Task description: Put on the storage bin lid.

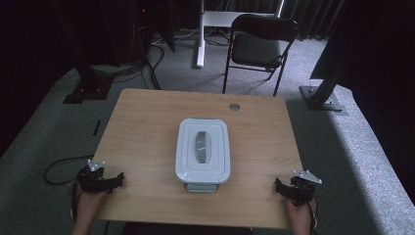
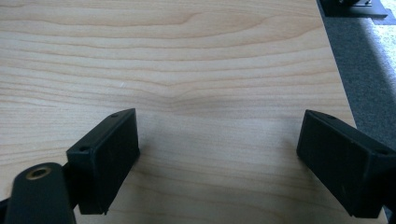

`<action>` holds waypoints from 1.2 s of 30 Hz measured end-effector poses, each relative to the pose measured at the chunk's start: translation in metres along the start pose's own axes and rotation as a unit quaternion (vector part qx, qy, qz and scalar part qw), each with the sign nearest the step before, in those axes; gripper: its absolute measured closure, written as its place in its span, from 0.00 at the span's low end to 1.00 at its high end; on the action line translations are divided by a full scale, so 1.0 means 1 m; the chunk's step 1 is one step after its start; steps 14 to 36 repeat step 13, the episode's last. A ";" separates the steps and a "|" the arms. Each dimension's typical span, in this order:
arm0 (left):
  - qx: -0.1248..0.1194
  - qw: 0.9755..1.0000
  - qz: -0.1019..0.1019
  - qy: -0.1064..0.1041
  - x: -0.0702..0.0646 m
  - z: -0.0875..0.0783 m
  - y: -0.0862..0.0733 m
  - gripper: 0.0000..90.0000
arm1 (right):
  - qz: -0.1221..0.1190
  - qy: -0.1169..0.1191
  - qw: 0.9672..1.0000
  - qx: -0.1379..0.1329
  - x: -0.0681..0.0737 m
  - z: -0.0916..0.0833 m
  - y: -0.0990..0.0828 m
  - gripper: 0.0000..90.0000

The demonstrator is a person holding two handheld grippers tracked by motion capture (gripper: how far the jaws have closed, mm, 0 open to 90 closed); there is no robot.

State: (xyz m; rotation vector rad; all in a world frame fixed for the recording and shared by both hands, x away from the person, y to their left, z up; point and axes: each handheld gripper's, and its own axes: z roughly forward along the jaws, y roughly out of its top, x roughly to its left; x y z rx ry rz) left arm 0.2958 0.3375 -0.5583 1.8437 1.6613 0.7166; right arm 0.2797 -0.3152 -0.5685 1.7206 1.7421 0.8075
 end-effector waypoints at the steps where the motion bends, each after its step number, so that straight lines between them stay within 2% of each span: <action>1: 0.000 1.000 0.000 0.000 0.000 0.000 0.000 0.00 | 0.001 -0.001 1.000 0.000 0.000 0.000 0.000 0.13; 11: 0.000 1.000 0.014 -0.014 0.002 0.002 0.002 0.00 | 0.004 -0.003 1.000 0.000 0.001 0.006 0.006 0.13; 36: 0.000 1.000 0.014 -0.014 0.002 0.002 0.002 0.00 | 0.005 -0.004 1.000 0.001 0.001 0.007 0.007 0.13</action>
